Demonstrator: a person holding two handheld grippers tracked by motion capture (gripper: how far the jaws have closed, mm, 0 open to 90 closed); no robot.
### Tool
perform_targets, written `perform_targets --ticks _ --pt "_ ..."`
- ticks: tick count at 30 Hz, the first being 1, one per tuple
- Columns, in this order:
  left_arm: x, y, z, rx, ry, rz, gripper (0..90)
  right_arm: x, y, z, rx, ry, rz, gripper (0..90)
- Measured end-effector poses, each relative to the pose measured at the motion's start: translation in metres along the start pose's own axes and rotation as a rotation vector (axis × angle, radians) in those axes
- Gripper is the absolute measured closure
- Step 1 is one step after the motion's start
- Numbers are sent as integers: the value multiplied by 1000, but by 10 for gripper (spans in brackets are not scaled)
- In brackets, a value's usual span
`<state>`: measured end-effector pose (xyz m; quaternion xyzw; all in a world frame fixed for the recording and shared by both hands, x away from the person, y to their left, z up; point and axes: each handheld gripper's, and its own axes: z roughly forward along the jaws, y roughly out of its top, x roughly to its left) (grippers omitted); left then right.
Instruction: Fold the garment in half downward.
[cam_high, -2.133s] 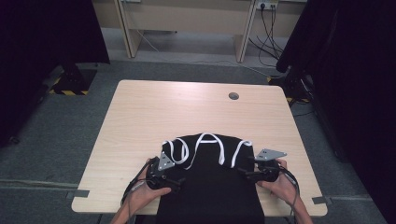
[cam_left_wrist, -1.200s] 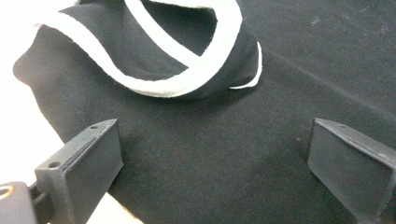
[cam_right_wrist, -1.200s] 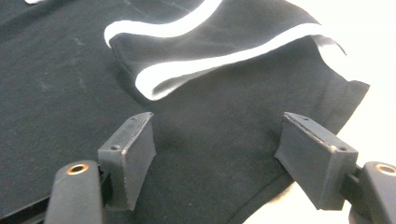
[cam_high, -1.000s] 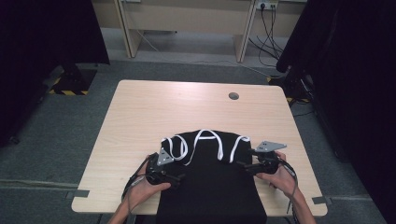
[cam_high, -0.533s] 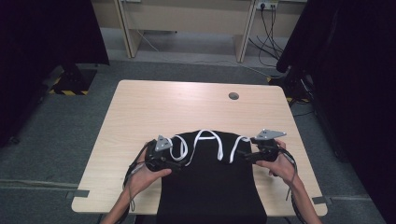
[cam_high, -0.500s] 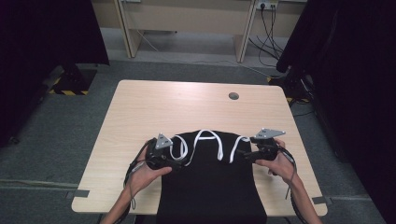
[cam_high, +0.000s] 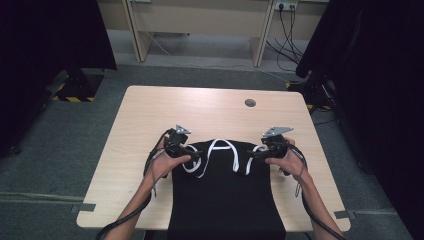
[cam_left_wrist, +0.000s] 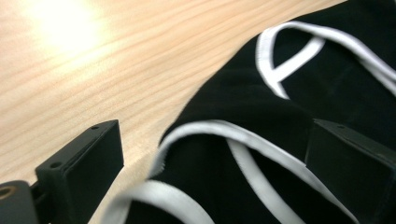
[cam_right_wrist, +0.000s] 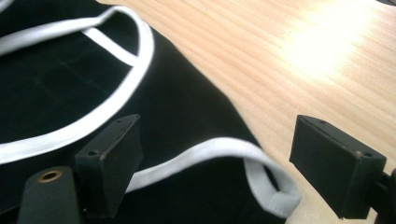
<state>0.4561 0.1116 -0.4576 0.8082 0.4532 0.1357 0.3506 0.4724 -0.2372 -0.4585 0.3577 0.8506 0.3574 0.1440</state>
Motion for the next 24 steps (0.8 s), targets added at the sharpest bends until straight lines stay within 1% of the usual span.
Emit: perform_targets --ticks 2,4,5,6,7,8,9,10,12,15,16,18,19,21,24 --pt "2 0 5 20 5 1 30 -2 1 4 9 1 6 175" --pt "5 0 10 39 19 14 32 -2 0 8 24 4 3 179" --pt "7 -1 12 54 18 20 42 -3 -1 9 35 4 -2 186" --pt "9 -2 15 65 12 17 56 -3 -3 11 48 2 -6 190" --pt "10 -4 16 52 13 30 63 -4 -5 13 47 4 2 192" --pt "11 -5 16 47 17 40 69 -5 -7 13 38 16 24 205" --pt "11 -5 14 47 13 44 89 -6 -8 13 25 23 24 210" --pt "11 -5 13 45 1 54 142 -5 -9 13 16 24 26 231" --pt "10 -6 10 34 -12 65 254 -4 -11 13 -4 31 0 321" --pt "8 -8 8 12 -45 75 448 0 -8 11 7 54 -26 506" --pt "7 -9 8 4 -65 72 537 1 -7 11 10 62 -28 565" --pt "5 -11 7 -14 -87 68 656 3 -8 11 3 78 -28 681" --pt "4 -12 7 -17 -91 68 695 3 -8 11 1 89 -25 722" --pt "3 -12 6 -18 -91 80 739 3 -8 11 3 105 -18 781" --pt "1 -12 3 -29 -87 96 767 3 -7 9 -9 102 -22 808"
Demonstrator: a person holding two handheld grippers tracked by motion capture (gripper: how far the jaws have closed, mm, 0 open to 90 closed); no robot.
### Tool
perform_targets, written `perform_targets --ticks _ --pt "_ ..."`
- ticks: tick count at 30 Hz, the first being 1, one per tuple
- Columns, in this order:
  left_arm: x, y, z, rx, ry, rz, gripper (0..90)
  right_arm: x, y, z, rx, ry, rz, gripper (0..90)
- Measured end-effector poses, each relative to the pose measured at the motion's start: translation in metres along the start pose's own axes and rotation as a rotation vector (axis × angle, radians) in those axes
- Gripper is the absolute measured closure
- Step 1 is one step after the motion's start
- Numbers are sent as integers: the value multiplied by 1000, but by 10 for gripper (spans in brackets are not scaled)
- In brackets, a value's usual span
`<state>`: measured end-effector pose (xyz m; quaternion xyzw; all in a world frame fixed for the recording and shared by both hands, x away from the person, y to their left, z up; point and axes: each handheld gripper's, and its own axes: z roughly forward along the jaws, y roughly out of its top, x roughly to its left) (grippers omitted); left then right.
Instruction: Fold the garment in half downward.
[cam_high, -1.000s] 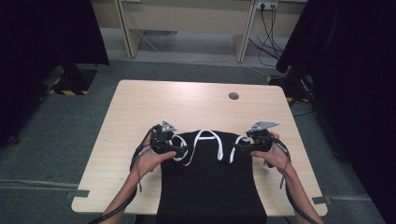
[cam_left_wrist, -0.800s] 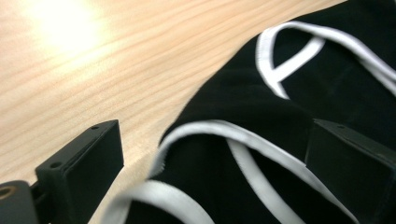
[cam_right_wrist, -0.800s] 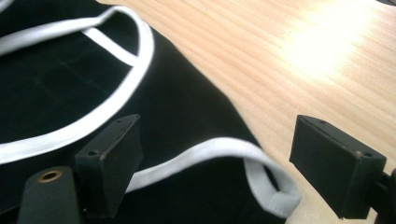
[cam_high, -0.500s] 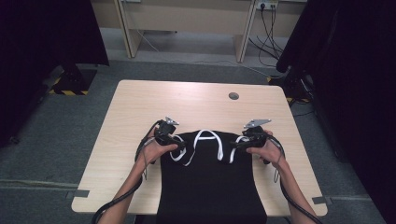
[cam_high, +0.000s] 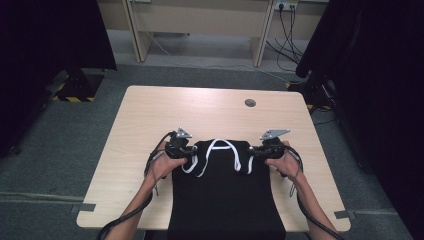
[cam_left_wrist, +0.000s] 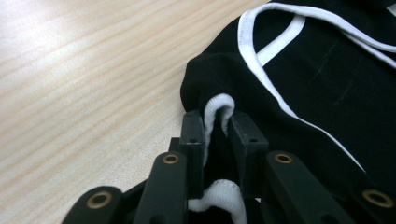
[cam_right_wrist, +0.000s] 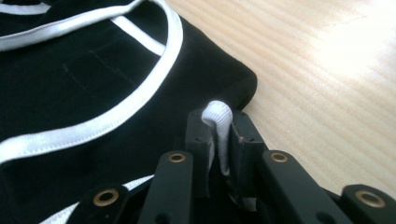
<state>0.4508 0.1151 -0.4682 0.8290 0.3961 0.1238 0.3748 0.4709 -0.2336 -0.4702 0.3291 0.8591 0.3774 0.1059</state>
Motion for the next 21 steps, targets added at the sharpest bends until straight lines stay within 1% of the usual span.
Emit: perform_targets --ticks 4,7,9,14,17,19,21 --pt "-2 4 -6 -6 0 12 785 1 3 -8 -52 0 0 816" --pt "-4 9 -10 -5 7 36 791 2 8 -15 -63 -14 -21 819" --pt "-3 13 -12 -9 3 34 794 3 12 -19 -79 -17 -30 820" --pt "0 28 -18 -26 30 45 799 2 23 -29 -124 -41 -48 822" --pt "2 38 -20 -42 51 44 799 0 29 -32 -127 -58 -56 822" --pt "6 45 -22 -55 75 43 802 -3 34 -35 -142 -68 -57 822" --pt "10 52 -22 -62 89 38 802 -6 39 -37 -155 -75 -59 822"
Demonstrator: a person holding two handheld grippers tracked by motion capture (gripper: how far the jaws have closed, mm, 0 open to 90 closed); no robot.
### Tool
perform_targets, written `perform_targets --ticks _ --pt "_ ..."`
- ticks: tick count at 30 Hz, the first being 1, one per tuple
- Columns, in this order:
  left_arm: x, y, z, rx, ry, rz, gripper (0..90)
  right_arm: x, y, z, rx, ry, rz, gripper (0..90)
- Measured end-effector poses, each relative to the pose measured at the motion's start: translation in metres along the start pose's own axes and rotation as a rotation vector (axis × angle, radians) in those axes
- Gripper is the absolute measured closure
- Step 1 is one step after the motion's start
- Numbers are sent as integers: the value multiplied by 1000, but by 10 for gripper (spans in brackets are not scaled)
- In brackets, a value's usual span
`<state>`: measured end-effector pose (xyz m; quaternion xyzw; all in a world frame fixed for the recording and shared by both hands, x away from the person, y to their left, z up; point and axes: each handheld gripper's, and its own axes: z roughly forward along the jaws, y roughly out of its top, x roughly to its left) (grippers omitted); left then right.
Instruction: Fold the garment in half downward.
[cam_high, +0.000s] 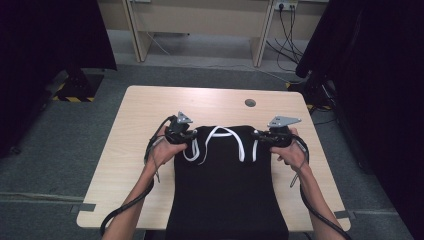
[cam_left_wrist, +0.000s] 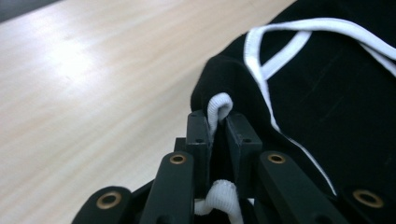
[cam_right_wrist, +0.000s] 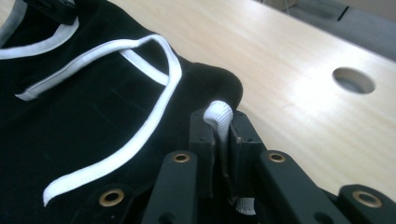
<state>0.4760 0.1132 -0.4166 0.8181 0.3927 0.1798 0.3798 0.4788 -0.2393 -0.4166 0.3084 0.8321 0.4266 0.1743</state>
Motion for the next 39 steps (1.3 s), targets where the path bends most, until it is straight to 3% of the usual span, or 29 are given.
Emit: perform_targets --ticks 8,12,14,18,27,31,36,39 --pt "11 39 -2 -44 58 9 806 -16 30 -2 -31 -38 -23 821" --pt "13 60 -14 -101 86 12 807 -21 51 -8 -62 -66 -32 821" --pt "9 61 -20 -131 87 15 806 -19 57 -13 -94 -69 -50 821" --pt "-6 44 -29 -163 77 74 801 -12 44 -19 -117 -83 -106 819" --pt "-43 -10 -45 -194 37 149 795 9 -9 -30 -158 -58 -128 815" --pt "-58 -31 -53 -192 -5 142 789 23 -26 -39 -176 -48 -124 807" --pt "-76 -65 -63 -160 -71 132 783 40 -51 -53 -142 -14 -110 797" --pt "-83 -80 -67 -154 -101 103 783 50 -63 -61 -113 11 -87 801"
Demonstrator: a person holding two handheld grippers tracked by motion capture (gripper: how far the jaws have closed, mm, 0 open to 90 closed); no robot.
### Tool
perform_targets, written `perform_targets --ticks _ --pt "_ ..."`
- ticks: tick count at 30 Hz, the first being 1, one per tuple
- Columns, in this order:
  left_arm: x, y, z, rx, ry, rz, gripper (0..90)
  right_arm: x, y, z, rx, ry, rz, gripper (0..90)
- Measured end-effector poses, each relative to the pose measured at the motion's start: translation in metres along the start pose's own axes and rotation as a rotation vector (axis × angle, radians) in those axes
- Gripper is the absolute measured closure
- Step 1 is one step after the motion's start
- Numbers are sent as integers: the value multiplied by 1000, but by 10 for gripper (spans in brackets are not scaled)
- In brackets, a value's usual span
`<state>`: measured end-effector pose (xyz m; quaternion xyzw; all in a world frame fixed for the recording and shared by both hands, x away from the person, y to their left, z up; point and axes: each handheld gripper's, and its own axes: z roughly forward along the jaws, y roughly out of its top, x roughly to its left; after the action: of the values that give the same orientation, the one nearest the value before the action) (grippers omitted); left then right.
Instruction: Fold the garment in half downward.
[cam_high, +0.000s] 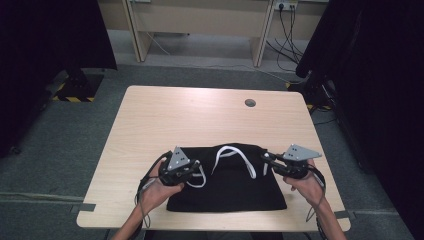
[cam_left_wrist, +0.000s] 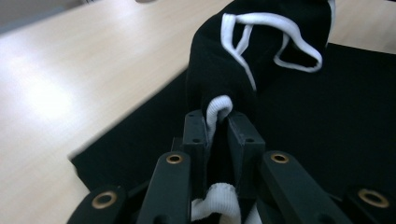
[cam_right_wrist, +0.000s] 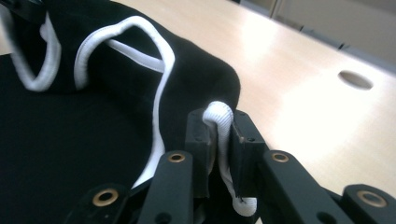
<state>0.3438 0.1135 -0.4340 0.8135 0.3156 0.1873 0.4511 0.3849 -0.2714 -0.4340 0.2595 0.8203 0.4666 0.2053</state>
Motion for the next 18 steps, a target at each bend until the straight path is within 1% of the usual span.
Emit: perform_targets --ticks 1,2,4,7,9,11,14,15,18 --pt "-2 -4 -2 -4 -9 -10 783 3 -3 -3 9 8 11 803" --pt "-4 -7 -3 -7 -27 -24 783 7 -5 -6 18 10 15 804" --pt "-10 -16 -7 0 -48 -35 778 16 -8 -13 30 13 7 808" --pt "-18 -31 -9 27 -57 -36 776 30 -15 -22 47 17 -12 818" --pt "-22 -40 -9 55 -80 -43 772 38 -21 -25 62 16 -25 820" --pt "-24 -49 -9 74 -84 -54 769 44 -29 -27 77 18 -26 821" --pt "-27 -58 -11 104 -97 -50 757 50 -39 -31 102 28 -24 821" --pt "-28 -60 -11 107 -96 -51 753 52 -43 -32 113 30 -22 821" --pt "-30 -59 -13 123 -87 -32 731 56 -54 -30 156 42 -19 825"
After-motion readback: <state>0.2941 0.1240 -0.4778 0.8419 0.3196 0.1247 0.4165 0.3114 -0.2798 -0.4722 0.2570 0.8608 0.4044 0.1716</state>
